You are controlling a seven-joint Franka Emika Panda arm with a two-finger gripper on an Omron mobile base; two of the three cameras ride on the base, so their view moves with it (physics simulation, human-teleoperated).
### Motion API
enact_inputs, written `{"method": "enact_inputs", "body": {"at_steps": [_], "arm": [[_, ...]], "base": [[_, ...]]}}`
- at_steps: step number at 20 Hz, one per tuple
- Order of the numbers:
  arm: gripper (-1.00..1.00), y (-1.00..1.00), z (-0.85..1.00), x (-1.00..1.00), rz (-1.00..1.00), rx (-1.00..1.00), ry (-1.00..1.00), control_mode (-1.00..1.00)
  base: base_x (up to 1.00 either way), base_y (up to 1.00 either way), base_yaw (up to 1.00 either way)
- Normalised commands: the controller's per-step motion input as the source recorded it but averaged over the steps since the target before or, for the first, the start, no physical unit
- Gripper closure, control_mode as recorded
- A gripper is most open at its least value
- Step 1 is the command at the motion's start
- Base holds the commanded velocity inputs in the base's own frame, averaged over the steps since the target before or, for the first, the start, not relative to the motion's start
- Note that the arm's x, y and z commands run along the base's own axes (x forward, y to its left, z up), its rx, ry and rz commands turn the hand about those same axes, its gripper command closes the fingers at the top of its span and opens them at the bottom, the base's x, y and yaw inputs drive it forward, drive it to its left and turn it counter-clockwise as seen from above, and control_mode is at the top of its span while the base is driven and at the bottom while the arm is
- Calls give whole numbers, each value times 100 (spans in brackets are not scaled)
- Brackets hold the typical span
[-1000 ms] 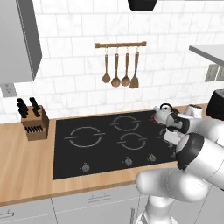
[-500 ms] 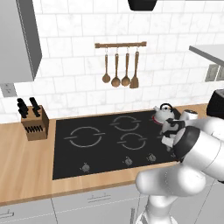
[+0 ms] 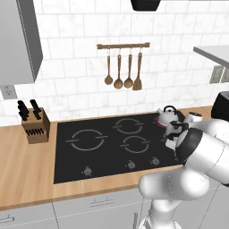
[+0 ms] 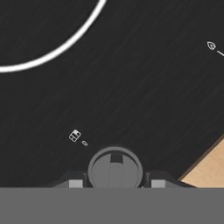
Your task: Turn off the rear right burner of the stove.
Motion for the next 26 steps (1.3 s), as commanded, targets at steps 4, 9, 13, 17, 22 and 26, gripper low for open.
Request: {"method": "enact_inputs", "body": {"at_steps": [4,9,13,17,22,26], "arm": [[100,0,0,0,-16,0,2,-100],[100,0,0,0,-36,0,5,-100],[100,0,0,0,-52,0,5,-100],[100,0,0,0,-61,0,7,-100],[100,0,-1,0,-69,0,12,-100],[100,0,-5,0,-72,0,18,-100]], "base": [[0,0,0],[0,0,0],[0,0,0],[0,0,0],[0,0,0],[0,0,0]]}}
